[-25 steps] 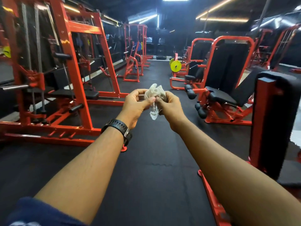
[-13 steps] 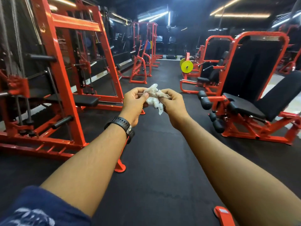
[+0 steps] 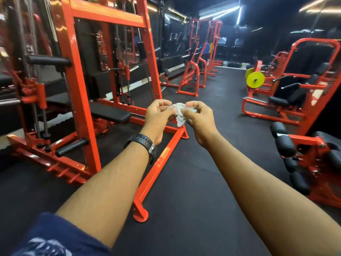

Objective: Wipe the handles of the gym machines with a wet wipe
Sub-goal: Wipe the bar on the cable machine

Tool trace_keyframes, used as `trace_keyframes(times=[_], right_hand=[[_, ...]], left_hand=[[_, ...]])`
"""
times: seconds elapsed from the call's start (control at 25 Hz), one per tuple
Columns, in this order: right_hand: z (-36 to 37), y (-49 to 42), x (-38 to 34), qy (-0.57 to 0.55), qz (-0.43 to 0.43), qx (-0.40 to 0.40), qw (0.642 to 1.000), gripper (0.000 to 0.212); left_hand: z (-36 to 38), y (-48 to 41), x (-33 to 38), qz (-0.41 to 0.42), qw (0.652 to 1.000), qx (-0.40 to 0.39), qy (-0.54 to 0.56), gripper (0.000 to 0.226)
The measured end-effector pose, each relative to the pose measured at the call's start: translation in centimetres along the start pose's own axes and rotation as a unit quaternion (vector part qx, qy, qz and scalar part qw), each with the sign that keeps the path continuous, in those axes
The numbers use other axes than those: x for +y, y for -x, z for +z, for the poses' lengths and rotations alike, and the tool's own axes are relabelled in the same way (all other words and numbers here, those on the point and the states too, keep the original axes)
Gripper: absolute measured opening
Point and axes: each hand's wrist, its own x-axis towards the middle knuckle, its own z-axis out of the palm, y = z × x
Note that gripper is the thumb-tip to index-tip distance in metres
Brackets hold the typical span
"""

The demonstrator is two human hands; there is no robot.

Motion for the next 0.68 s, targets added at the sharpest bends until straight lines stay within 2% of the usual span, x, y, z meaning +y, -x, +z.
trace_keyframes(times=[0.08,0.16,0.4,0.56,0.68], right_hand=[[1.2,-5.9,2.6,0.026,0.008,-0.015,1.000,0.035],[2.5,-11.7,4.7,0.056,0.010,-0.043,0.997,0.039],[6.8,-27.2,11.4,0.083,0.019,-0.147,0.985,0.022],[10.1,-37.3,16.4,0.018,0.042,-0.256,0.966,0.011],[11.6,-44.4,19.3,0.016,0.041,-0.282,0.959,0.009]], left_hand=[[-0.9,-5.8,-2.2,-0.005,0.999,0.031,-0.028,0.030],[-2.0,-11.6,-3.9,-0.001,0.997,0.050,-0.051,0.031],[-5.2,-25.3,-8.2,0.017,0.982,0.144,-0.121,0.026],[-7.0,-34.1,-12.2,0.033,0.967,0.214,-0.134,0.025],[-6.7,-40.1,-14.5,0.024,0.960,0.257,-0.109,0.018]])
